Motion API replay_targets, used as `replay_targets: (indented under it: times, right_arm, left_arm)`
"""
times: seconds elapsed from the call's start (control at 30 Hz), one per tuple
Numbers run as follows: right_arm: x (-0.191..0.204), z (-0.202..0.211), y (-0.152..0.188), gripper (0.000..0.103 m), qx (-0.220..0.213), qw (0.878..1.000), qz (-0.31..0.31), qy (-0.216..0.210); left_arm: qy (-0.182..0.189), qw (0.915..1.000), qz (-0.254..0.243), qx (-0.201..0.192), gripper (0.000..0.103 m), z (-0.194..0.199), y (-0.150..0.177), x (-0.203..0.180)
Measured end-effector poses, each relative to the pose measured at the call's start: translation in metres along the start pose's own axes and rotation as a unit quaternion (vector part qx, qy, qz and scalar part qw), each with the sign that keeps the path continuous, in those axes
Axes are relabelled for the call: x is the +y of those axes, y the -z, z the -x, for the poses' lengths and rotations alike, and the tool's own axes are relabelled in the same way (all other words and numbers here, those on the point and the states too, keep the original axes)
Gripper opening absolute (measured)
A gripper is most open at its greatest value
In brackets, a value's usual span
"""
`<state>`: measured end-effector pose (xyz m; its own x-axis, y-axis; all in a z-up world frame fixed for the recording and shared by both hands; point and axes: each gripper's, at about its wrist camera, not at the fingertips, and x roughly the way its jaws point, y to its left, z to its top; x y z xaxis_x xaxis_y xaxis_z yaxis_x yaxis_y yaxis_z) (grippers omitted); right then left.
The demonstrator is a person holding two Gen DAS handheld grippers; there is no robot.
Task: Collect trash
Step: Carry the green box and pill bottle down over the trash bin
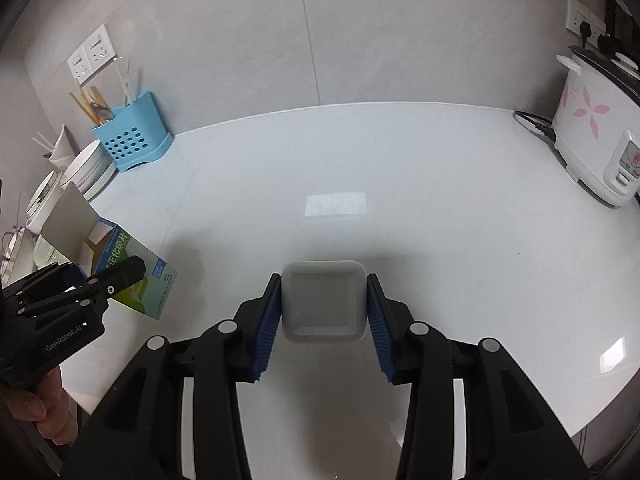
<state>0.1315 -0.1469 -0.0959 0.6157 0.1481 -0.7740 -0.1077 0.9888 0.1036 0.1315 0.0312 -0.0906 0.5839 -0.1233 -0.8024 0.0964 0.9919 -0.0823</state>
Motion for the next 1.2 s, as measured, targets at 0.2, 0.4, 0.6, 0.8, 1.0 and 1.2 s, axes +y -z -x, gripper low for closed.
replay_targets:
  times: [0.2,0.4,0.6,0.8,1.0,1.2]
  right_arm:
    - [0.000,0.032,0.024,0.039,-0.011,1.000,0.006,-0.020]
    - [-0.005,0.061,0.049,0.039,-0.017,0.999,0.011,-0.036]
    - [-0.010,0.091,0.078,0.039,-0.021,0.998,0.015,-0.051]
    - [-0.022,0.124,0.119,0.039,-0.018,0.997,0.020,-0.067]
    - [-0.028,0.143,0.161,0.039,-0.005,0.997,0.031,-0.076]
    - [-0.037,0.145,0.196,0.039,0.012,0.996,0.029,-0.081]
  left_arm:
    - [0.001,1.0000,0.000,-0.005,0.045,0.027,0.028,-0.017]
    - [0.001,1.0000,-0.001,-0.005,0.045,0.051,0.058,-0.034]
    - [0.004,1.0000,-0.007,-0.003,0.045,0.072,0.090,-0.054]
    - [0.014,0.9999,-0.008,0.000,0.045,0.095,0.128,-0.072]
    - [0.020,0.9993,-0.028,0.011,0.045,0.103,0.168,-0.089]
    - [0.030,0.9983,-0.042,0.027,0.045,0.097,0.201,-0.102]
